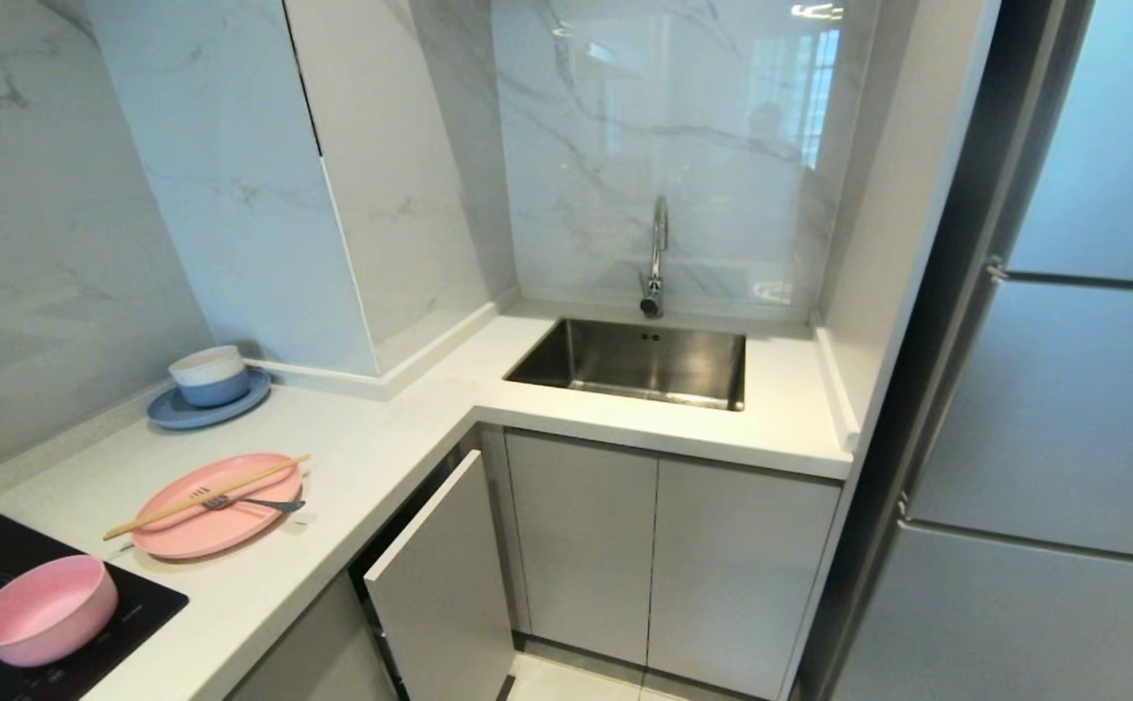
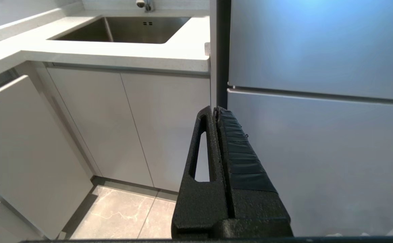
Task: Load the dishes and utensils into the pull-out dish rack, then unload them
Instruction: Open the cupboard
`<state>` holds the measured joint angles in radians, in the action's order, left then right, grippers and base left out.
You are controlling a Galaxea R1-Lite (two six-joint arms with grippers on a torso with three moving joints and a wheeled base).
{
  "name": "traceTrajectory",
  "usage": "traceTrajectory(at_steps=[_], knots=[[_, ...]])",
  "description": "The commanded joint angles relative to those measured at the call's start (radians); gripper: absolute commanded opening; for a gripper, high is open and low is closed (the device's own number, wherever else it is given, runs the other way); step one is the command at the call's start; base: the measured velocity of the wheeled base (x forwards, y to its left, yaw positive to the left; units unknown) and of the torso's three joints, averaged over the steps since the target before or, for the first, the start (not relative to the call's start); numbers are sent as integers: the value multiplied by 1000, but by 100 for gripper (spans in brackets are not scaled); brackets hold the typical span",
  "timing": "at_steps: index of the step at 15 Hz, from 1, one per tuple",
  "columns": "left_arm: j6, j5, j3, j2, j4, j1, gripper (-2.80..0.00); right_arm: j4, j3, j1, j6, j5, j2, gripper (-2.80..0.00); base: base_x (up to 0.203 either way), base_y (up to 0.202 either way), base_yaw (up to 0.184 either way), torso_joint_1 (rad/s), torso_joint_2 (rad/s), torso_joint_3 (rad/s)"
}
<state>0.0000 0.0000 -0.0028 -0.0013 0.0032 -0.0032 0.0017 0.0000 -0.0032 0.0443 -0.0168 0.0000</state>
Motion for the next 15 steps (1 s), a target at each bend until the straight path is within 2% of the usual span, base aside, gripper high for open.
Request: traceTrajectory(at_steps=[1, 9, 15], knots=[[0, 0, 0, -2, 0, 0, -280, 0, 2, 0, 2, 0, 0, -280, 0, 0, 0, -148, 329, 183], [0, 0, 0, -2, 0, 0, -280, 0, 2, 0, 2, 0, 0, -280, 0, 0, 0, -161, 363, 201], [1, 0, 0, -2, 0, 0, -280, 0, 2, 0, 3, 0, 0, -280, 0, 0, 0, -231, 532, 296]])
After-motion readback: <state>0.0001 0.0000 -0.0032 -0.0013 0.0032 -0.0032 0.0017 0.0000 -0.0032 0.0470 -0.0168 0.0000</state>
